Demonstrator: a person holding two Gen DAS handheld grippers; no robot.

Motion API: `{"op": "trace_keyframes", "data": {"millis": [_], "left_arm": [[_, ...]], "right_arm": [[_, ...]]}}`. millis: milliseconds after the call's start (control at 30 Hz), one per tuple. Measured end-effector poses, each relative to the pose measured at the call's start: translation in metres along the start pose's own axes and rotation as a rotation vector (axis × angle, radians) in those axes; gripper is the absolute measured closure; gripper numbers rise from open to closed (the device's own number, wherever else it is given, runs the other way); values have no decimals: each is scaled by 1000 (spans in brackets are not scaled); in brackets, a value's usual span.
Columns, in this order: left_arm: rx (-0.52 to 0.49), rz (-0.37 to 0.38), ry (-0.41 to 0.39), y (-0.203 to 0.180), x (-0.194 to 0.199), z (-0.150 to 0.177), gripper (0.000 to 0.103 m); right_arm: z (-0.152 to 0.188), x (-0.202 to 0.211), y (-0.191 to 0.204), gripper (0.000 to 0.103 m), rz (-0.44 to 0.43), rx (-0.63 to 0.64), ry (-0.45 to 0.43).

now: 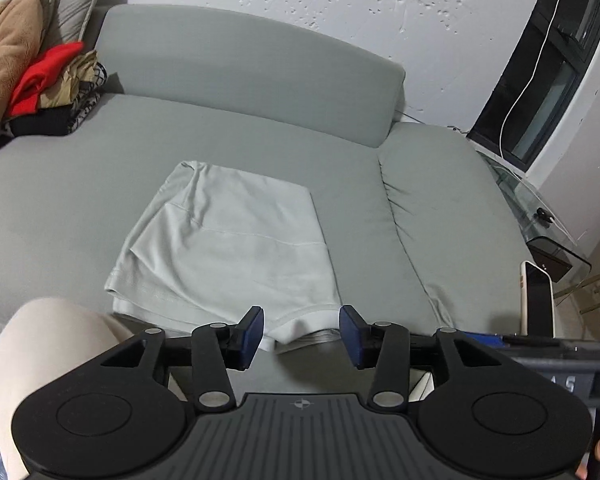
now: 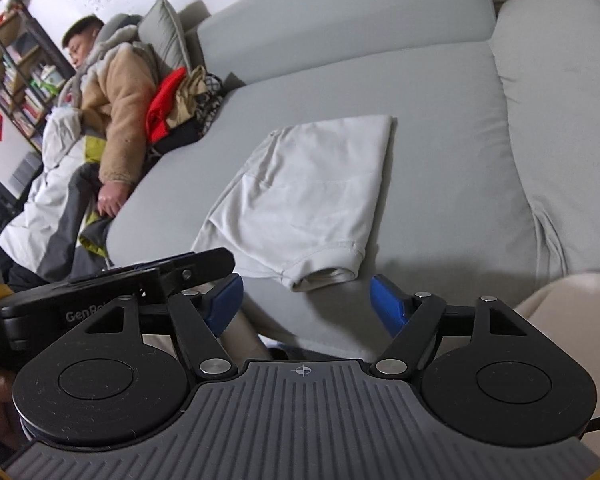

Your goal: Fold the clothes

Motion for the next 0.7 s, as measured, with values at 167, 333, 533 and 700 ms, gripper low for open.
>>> {"op": "trace_keyframes", "data": {"millis": [167, 333, 533, 700], "left_arm": [[3, 2, 28, 4, -7, 4, 59], [27, -27, 48, 8, -14, -1, 59], [37, -106, 73, 11, -25, -14, 58], [75, -152, 103, 11, -36, -18, 58]], "right_arm": [[-4, 3, -3, 27, -5, -28, -1], [-16, -2, -7, 27, -40, -42, 2], [-37, -12, -19, 27, -108, -67, 15], [-41, -27, -32, 27, -123, -85, 84]]}}
Point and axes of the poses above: each gripper's, at about its wrist camera, not at the fingertips, and x roughly against the way its jaws point, y to its left, z to its underside, the point moved 10 cm from there along -x, roughly the way its jaws point, and after that the axes turned 4 degrees about y, right-handed, at the moved point
